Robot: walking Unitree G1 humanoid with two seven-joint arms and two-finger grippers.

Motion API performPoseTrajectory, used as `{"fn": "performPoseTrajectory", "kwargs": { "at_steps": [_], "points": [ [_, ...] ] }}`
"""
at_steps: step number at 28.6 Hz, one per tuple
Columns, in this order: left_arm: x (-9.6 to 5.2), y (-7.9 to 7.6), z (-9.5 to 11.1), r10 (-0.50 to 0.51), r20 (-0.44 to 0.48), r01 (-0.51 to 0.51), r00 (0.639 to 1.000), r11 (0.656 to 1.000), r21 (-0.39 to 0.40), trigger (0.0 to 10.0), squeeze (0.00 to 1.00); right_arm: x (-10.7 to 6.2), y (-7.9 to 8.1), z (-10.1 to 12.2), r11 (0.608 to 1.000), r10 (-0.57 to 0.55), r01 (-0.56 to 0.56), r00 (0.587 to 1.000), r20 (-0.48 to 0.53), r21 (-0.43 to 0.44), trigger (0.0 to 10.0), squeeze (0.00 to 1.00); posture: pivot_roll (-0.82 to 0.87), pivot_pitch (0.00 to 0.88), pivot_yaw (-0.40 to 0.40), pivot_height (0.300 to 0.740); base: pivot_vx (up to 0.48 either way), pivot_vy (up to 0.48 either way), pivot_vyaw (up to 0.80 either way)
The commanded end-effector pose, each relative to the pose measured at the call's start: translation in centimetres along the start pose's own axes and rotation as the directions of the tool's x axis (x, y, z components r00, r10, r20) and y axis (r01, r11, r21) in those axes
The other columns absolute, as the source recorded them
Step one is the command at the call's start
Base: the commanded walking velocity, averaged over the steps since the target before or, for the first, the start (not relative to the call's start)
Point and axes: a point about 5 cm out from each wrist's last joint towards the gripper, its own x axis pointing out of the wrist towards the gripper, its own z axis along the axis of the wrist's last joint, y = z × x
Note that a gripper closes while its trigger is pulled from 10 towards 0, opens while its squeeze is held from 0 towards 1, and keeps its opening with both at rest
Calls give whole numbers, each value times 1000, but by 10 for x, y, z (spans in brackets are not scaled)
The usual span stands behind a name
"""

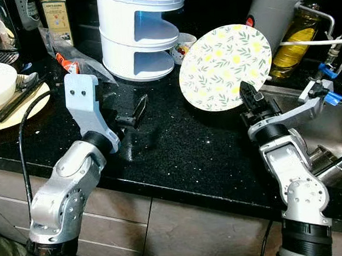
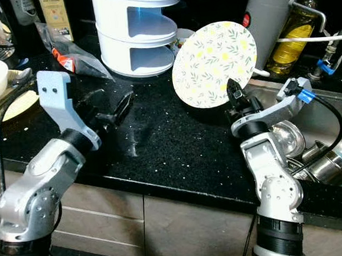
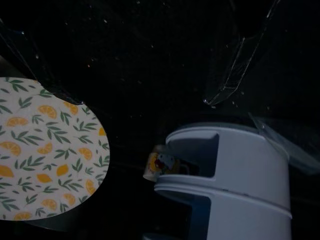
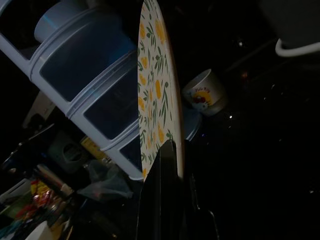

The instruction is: Kitchen organization

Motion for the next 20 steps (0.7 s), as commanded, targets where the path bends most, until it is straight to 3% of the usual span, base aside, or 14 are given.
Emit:
{"fn": "performPoseTrajectory", "kwargs": {
  "at_steps": [1, 20],
  "points": [
    [0, -1, -5, 5, -11, -4, 1000, 1000, 26, 10000, 0, 0, 2, 3, 1000, 4, -4, 1000, 27, -14, 10000, 0, 81, 0, -157, 740, 0, 0, 0],
    [0, 2, -12, 31, -13, -30, 999, 997, 71, 10000, 0, 2, -14, 16, 991, -114, 121, 988, 108, -65, 10000, 0, 80, 5, -156, 740, 0, 0, 0]
  ]
}}
